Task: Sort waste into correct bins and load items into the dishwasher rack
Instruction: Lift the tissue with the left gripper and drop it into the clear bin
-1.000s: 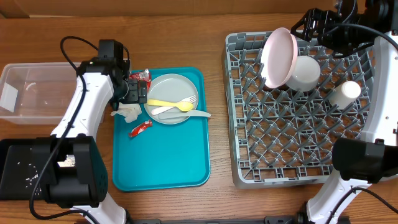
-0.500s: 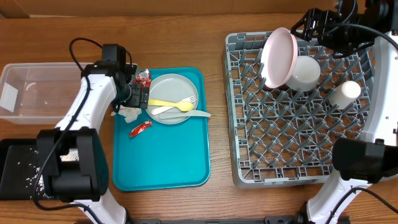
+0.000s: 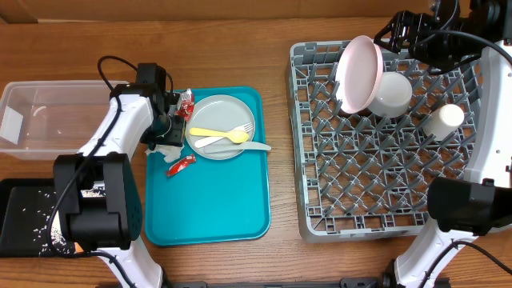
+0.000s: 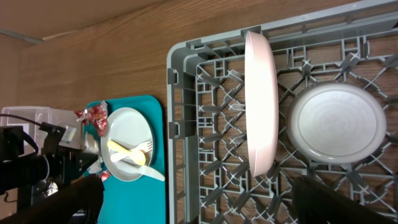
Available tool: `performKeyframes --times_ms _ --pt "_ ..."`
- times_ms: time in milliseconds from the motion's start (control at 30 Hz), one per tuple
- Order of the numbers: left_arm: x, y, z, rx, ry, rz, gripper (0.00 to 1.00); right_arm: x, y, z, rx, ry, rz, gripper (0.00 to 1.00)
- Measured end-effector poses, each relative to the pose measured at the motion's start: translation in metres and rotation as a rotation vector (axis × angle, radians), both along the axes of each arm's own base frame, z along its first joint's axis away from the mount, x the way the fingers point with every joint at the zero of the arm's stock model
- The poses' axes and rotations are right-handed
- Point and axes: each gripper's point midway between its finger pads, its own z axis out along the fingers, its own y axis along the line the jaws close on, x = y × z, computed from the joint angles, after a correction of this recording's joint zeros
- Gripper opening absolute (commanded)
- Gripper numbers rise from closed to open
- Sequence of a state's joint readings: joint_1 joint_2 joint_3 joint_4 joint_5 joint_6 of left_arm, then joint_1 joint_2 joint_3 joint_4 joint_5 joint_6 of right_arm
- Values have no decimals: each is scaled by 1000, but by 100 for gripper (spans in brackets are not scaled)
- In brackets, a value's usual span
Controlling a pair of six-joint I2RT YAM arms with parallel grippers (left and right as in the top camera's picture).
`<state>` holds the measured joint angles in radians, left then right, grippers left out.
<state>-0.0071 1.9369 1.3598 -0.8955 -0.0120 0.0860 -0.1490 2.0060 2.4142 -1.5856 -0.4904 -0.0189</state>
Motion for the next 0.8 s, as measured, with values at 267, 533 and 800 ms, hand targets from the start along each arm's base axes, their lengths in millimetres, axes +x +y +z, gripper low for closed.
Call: performKeyframes --times_ms 267,533,800 --pt "16 0 40 -1 -22 9 4 0 0 0 -1 0 0 100" --pt "25 0 74 -4 -43 31 4 0 0 0 -1 0 0 100" --pt "46 -1 124 -14 -142 52 4 0 0 0 -1 0 0 100"
